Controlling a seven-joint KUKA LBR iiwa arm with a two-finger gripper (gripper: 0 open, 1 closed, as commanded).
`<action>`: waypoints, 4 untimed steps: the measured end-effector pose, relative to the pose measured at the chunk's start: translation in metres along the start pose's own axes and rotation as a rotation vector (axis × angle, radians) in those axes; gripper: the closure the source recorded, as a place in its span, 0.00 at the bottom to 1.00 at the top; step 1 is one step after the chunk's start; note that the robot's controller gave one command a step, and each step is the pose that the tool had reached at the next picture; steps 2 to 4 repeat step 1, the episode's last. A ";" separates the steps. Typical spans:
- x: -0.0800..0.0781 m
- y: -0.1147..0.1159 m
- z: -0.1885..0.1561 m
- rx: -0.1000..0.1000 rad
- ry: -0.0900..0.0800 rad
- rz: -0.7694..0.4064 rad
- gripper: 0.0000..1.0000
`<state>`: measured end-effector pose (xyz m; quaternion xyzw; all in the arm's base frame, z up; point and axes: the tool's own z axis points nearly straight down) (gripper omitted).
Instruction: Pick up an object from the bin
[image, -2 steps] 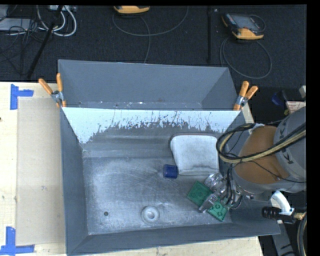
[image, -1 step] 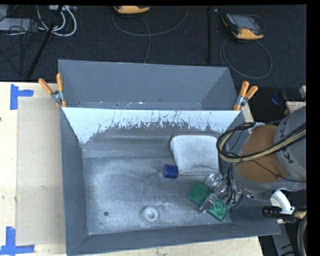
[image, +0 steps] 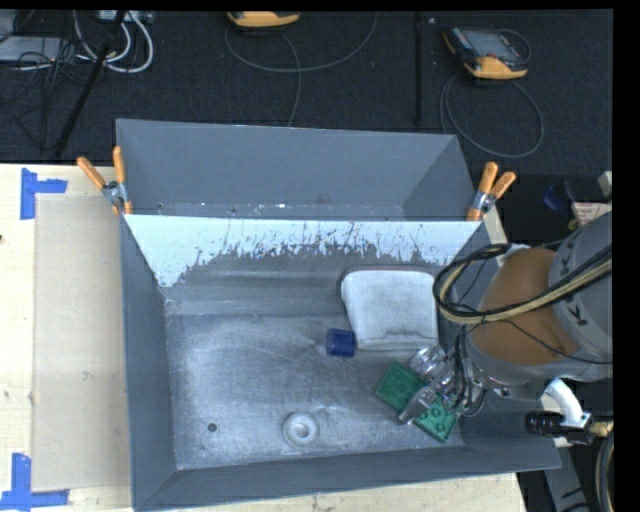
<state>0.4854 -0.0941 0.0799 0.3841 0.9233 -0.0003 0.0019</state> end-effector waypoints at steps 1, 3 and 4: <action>0.000 0.000 -0.010 0.001 0.004 -0.006 1.00; 0.000 0.000 -0.010 0.001 0.004 -0.006 1.00; 0.000 0.000 -0.010 0.001 0.004 -0.006 1.00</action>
Offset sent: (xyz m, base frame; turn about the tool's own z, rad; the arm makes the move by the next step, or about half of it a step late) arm -0.0001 0.0000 0.0110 0.0000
